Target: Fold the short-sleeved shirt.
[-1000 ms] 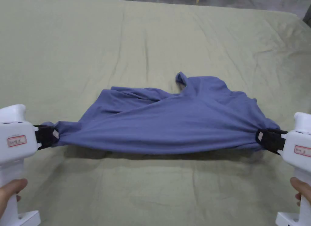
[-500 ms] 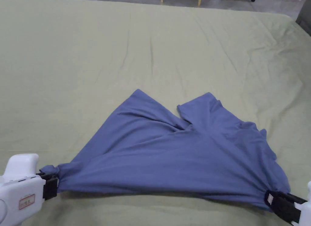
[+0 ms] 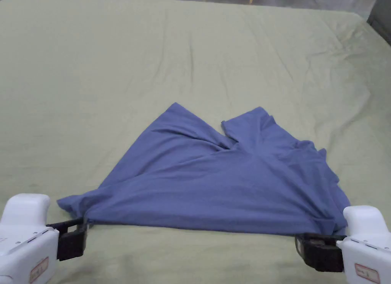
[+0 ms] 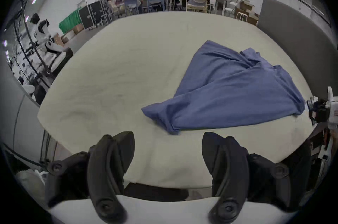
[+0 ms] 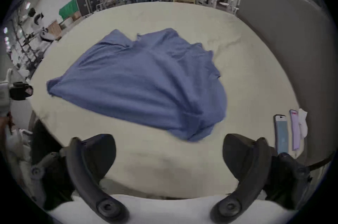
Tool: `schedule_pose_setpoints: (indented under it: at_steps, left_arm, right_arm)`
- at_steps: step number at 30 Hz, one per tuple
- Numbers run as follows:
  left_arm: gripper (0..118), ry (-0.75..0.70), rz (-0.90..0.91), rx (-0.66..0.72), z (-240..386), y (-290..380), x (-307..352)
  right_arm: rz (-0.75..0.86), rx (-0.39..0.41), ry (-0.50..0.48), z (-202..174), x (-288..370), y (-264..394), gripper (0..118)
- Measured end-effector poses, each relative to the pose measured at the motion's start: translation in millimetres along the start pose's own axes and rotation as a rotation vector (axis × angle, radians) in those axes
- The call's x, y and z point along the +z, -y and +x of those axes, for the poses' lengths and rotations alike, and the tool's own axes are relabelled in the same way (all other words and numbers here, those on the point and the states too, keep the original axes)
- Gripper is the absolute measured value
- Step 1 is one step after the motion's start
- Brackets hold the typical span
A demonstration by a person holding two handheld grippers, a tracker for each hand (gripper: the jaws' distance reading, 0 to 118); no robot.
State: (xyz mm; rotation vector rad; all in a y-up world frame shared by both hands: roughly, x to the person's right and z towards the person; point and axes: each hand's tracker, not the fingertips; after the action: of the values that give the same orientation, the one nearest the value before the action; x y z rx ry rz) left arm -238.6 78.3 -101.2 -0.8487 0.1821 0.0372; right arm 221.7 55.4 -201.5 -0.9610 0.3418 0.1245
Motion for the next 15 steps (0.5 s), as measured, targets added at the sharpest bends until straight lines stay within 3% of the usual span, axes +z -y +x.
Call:
schedule_pose_setpoints:
  at_steps: [1,2,3,4,5,11,12,14,15]
  left_arm:
    - [87,0.045,0.02,-0.001,1.9,6.5,6.5]
    - [81,0.042,0.02,0.021,4.1,8.1,7.3]
    - [44,0.039,-0.008,0.028,5.5,8.6,5.7]
    - [2,0.025,-0.027,0.055,4.0,9.6,3.1]
    - [0,0.027,-0.023,0.07,1.2,8.5,3.7]
    - [0,-0.003,-0.05,0.109,-22.7,-20.1,-19.5]
    - [13,-0.004,-0.047,0.135,-34.8,-24.7,-34.1]
    - [74,0.046,-0.072,0.212,-49.7,-35.5,-64.4]
    - [86,0.07,-0.122,0.229,-53.7,-39.4,-78.4]
  right_arm:
    - [0.012,-0.006,-0.046,-5.3,2.2,2.1,111]
    - [0.005,-0.016,-0.061,-9.3,-0.2,2.6,84]
    - [-0.005,-0.045,-0.042,-11.0,-5.9,4.8,21]
    - [0.014,-0.069,-0.019,-13.9,-6.9,8.2,4]
    - [0.007,-0.057,-0.027,-14.5,-8.2,8.9,4]
    - [-0.004,-0.033,-0.064,-21.0,-8.9,7.3,4]
    - [-0.006,-0.035,-0.07,-20.8,-9.4,5.6,4]
    - [-0.006,-0.05,-0.078,-19.5,-11.8,1.8,4]
    - [-0.009,-0.056,-0.083,-19.7,-11.9,-0.5,4]
